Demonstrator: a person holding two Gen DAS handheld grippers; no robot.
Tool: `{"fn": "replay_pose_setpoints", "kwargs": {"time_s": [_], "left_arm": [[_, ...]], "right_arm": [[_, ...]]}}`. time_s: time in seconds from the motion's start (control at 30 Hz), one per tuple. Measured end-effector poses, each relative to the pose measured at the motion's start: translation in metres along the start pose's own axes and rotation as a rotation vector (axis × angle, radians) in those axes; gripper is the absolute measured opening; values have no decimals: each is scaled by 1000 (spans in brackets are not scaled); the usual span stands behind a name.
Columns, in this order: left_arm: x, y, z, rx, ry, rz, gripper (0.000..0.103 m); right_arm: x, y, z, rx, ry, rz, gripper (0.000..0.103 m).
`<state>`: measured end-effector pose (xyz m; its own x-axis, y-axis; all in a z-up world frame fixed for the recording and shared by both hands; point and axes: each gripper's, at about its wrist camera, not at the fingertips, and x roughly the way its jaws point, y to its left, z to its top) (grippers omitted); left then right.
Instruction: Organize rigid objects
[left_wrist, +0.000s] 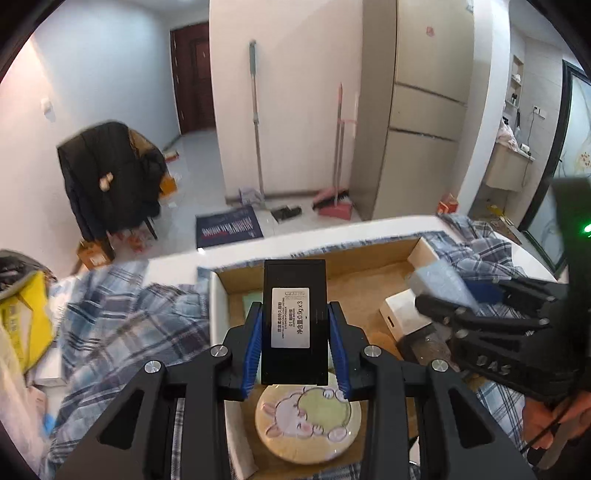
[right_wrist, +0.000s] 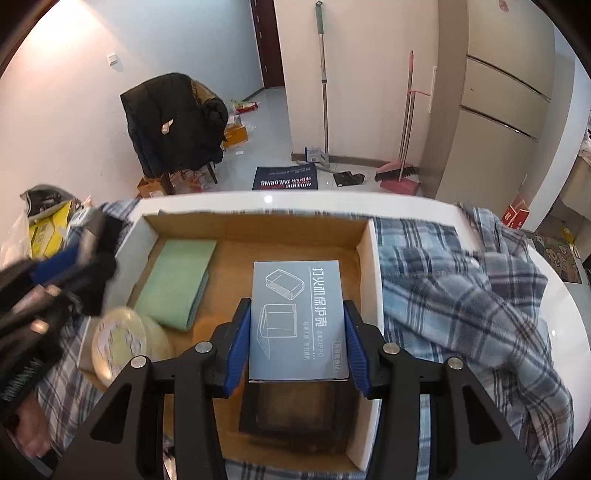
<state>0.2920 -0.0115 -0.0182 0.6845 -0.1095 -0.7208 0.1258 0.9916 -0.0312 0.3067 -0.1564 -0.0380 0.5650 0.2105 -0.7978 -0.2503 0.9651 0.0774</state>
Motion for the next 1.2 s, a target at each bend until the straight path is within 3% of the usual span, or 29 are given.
{"fn": "replay_pose_setpoints", "kwargs": {"time_s": [0.07,0.2,0.37,0.5,0.57,0.67,0.73,0.87,1.0,1.03,1.13,1.2], "left_arm": [[16,6,1,-26,43,-17,36],[36,13,-2,-39,72,29,36],[52,24,-7,-97,135,-26,36],[56,22,-9,-73,123,30,37],[53,24,-10,-75,125,18,53],[32,31,-7,-114,42,-7,77],[11,33,-3,-107,-40,15,84],[-27,41,-1,-100,-192,66,88],[-45,54,-9,-128,-325,115,98],[-46,55,-10,-124,-344,135,103],[-45,54,-11,-109,-358,223,103],[-45,57,-12,-115,-355,193,103]], "right_arm": [[0,0,3,-5,-6,-9,46],[3,3,4,-16,4,-13,46],[14,1,10,-10,18,-25,46],[23,1,14,-7,43,-25,46],[26,1,14,-13,45,-41,46],[29,3,15,0,49,-18,46],[30,6,17,8,52,-3,46],[25,25,18,-52,10,-51,46],[28,34,21,-33,32,30,46],[30,38,21,-38,25,18,46],[41,48,23,-68,33,-18,46],[49,48,24,-28,66,29,46]]}}
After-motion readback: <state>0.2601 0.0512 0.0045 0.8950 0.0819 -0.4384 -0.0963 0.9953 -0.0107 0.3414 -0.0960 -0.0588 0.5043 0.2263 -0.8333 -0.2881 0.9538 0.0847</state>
